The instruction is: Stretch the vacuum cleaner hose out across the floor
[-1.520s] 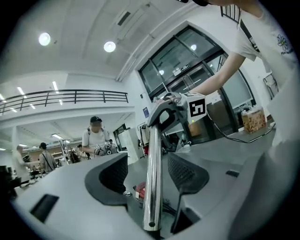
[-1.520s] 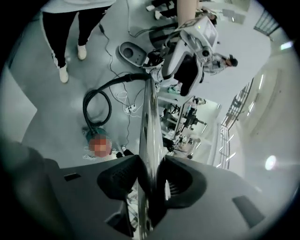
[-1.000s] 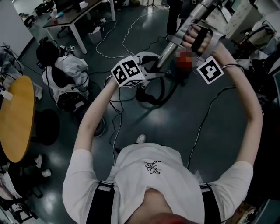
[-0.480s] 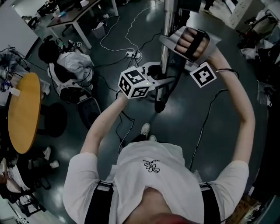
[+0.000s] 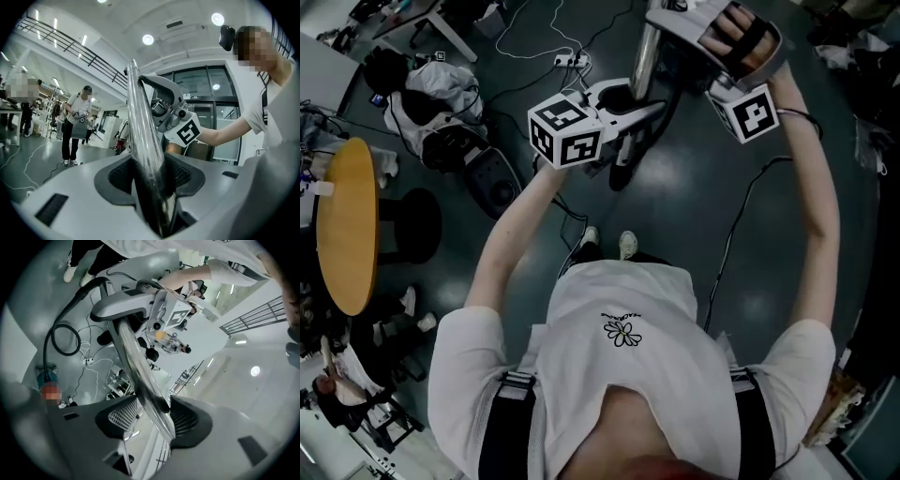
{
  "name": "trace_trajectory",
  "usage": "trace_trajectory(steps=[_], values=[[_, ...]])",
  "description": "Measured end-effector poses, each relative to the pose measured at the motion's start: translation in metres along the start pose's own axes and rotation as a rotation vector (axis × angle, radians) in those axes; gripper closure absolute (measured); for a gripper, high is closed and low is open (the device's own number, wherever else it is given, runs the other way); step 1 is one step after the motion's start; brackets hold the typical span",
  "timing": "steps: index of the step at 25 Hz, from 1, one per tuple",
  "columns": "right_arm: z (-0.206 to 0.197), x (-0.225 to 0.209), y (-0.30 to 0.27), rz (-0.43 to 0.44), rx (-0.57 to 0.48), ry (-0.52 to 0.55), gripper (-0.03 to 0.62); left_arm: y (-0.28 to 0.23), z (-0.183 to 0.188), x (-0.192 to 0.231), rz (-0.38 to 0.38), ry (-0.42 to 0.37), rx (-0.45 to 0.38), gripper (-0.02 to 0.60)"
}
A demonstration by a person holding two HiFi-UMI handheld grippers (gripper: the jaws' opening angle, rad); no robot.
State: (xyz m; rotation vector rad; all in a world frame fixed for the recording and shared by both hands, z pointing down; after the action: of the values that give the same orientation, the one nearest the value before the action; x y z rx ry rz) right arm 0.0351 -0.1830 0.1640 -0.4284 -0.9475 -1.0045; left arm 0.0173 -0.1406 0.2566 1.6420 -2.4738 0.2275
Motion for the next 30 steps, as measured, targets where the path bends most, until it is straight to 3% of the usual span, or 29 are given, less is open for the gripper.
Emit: trace_trajectory(steps=[2, 4, 6, 8, 10, 14, 16, 18, 20, 22, 24, 26, 28, 30], values=[[-0.025, -0.015, 0.014, -0.062, 0.117, -0.091, 0.385, 0.009, -0.005, 0.004, 0.021, 0.023, 0.0, 0.399], [-0.071, -0.035, 0.038, -0.155, 0.307, -0.3, 0.387, 0.028, -0.013, 0.015, 0.074, 0.091, -0.014, 0.411], [-0.111, -0.049, 0.062, -0.28, 0.449, -0.673, 0.387, 0.048, -0.014, 0.025, 0.114, 0.152, -0.045, 0.411], [-0.113, -0.037, 0.074, -0.346, 0.489, -1.101, 0.387, 0.067, -0.006, 0.03, 0.124, 0.18, -0.084, 0.411], [-0.074, 0.009, 0.074, -0.26, 0.538, -1.402, 0.387, 0.083, 0.003, 0.033, 0.13, 0.185, -0.115, 0.411], [0.063, 0.121, 0.06, -0.063, 0.637, -1.903, 0.387, 0.112, 0.015, 0.036, 0.155, 0.201, -0.16, 0.411], [0.124, 0.172, 0.067, -0.073, 0.75, -2.219, 0.387, 0.126, 0.024, 0.035, 0.157, 0.224, -0.196, 0.411], [0.176, 0.223, 0.079, -0.11, 0.874, -2.629, 0.387, 0.138, 0.035, 0.033, 0.15, 0.242, -0.233, 0.411], [0.227, 0.264, 0.085, -0.082, 0.951, -2.992, 0.387, 0.145, 0.045, 0.03, 0.138, 0.247, -0.258, 0.411], [0.268, 0.292, 0.084, -0.054, 1.019, -3.212, 0.387, 0.151, 0.052, 0.029, 0.135, 0.232, -0.257, 0.411], [0.298, 0.313, 0.082, -0.143, 1.112, -3.401, 0.387, 0.161, 0.055, 0.03, 0.14, 0.21, -0.244, 0.411], [0.319, 0.33, 0.08, -0.338, 1.177, -3.608, 0.387, 0.169, 0.054, 0.031, 0.143, 0.197, -0.235, 0.411], [0.335, 0.343, 0.076, -0.476, 1.162, -3.77, 0.387, 0.172, 0.05, 0.031, 0.14, 0.198, -0.225, 0.411], [0.342, 0.353, 0.068, -0.535, 1.104, -3.874, 0.387, 0.17, 0.047, 0.031, 0.139, 0.204, -0.218, 0.411]])
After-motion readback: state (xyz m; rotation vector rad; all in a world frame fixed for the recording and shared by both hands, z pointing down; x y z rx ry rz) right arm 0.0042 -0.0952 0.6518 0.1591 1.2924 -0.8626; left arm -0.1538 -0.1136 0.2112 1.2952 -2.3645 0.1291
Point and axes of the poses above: the fingertips, and each gripper's own axes: y backward along the fingers, x to its left, z out of its top, the point moved 3 cm from there along y, backward along the fingers, and after that the axes turned 6 degrees about -z, right-handed, at the moved point
